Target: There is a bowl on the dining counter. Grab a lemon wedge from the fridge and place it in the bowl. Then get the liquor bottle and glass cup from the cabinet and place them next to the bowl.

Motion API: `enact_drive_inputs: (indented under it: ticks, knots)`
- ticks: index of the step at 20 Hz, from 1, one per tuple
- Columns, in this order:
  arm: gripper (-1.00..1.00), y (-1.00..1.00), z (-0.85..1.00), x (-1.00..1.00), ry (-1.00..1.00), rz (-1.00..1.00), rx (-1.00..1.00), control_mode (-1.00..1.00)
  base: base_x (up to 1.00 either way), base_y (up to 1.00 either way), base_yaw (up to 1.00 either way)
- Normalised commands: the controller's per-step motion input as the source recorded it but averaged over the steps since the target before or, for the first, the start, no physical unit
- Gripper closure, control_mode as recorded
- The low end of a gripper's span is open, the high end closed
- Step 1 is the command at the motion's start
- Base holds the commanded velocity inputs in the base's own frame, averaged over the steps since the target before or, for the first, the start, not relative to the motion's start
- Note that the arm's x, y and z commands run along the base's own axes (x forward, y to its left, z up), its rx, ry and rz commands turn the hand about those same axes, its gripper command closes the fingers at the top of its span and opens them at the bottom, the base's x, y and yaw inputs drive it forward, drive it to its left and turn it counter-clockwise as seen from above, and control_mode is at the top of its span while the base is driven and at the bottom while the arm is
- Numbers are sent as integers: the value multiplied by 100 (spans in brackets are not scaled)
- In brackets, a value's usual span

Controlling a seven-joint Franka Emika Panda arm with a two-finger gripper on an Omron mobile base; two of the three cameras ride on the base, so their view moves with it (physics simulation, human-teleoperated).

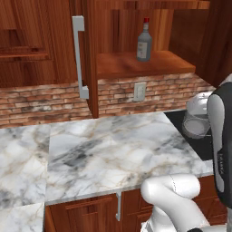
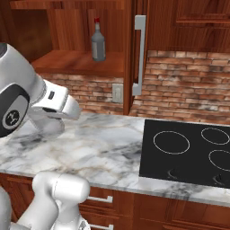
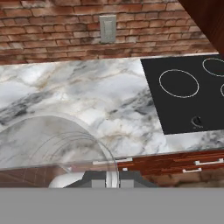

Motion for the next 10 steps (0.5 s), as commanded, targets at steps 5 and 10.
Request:
enact_drive_inputs:
  ticks: [5, 10]
  knots:
    - [100, 0, -12, -45, 1, 0, 0, -100, 0, 0, 0]
    - [100, 0, 0, -6, 1, 0, 8, -100, 0, 0, 0]
